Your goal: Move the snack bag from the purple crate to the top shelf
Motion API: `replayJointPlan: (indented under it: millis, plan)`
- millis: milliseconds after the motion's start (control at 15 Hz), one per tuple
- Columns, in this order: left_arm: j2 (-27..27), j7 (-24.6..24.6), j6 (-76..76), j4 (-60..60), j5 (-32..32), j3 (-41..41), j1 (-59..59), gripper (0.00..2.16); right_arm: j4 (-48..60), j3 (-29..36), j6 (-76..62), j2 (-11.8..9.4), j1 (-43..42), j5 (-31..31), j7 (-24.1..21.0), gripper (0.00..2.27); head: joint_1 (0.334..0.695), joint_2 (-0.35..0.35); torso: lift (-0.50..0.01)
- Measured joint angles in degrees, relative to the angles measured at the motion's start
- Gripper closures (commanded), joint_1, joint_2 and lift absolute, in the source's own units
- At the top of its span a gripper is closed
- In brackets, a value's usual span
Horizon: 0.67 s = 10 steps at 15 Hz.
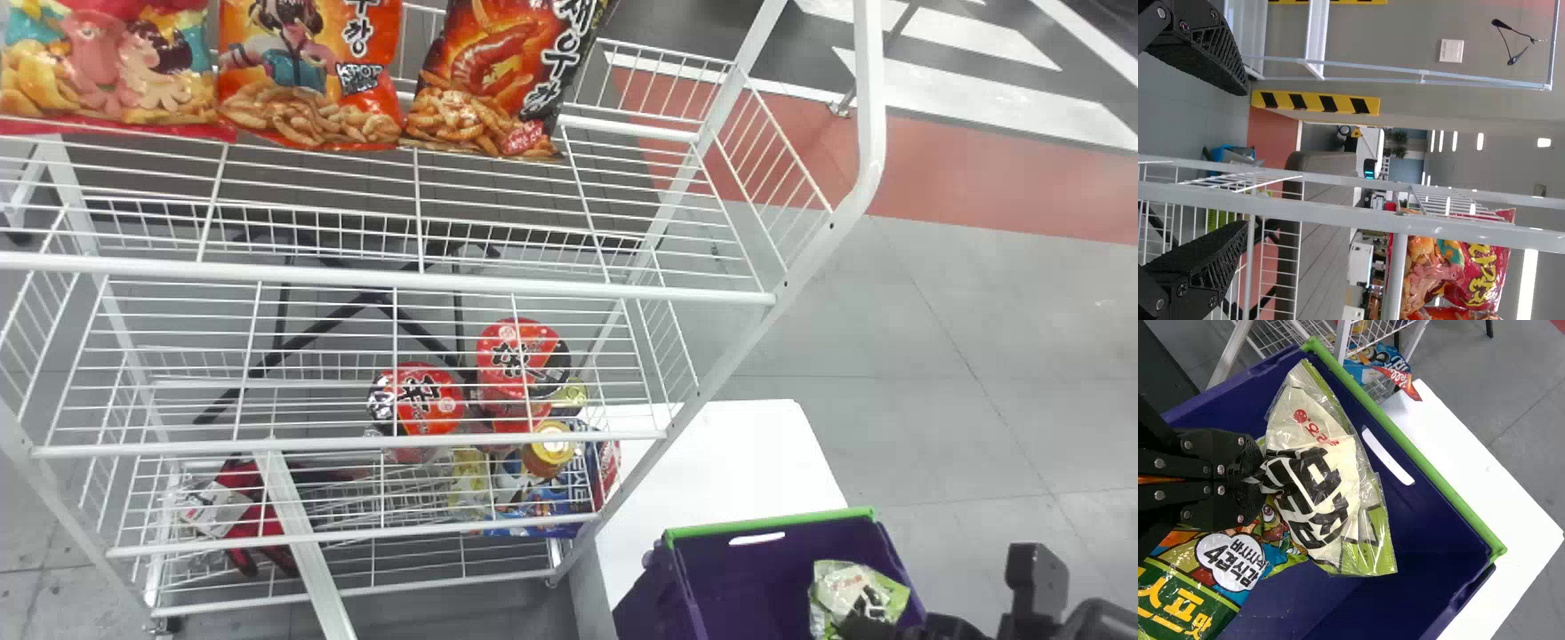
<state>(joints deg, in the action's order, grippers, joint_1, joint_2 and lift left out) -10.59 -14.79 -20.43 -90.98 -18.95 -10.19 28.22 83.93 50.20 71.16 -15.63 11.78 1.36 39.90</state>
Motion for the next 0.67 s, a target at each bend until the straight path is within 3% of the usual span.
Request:
replayJointPlan:
  millis: [667]
  plan:
    - [-0.1, 0.2, 0.8, -0.5, 0.2, -0.1, -0.2, 0.13, -0.1, -0.3, 0.1, 0.0, 0.0, -0.2, 0.1, 1.75, 0.695, -0.35, -0.113]
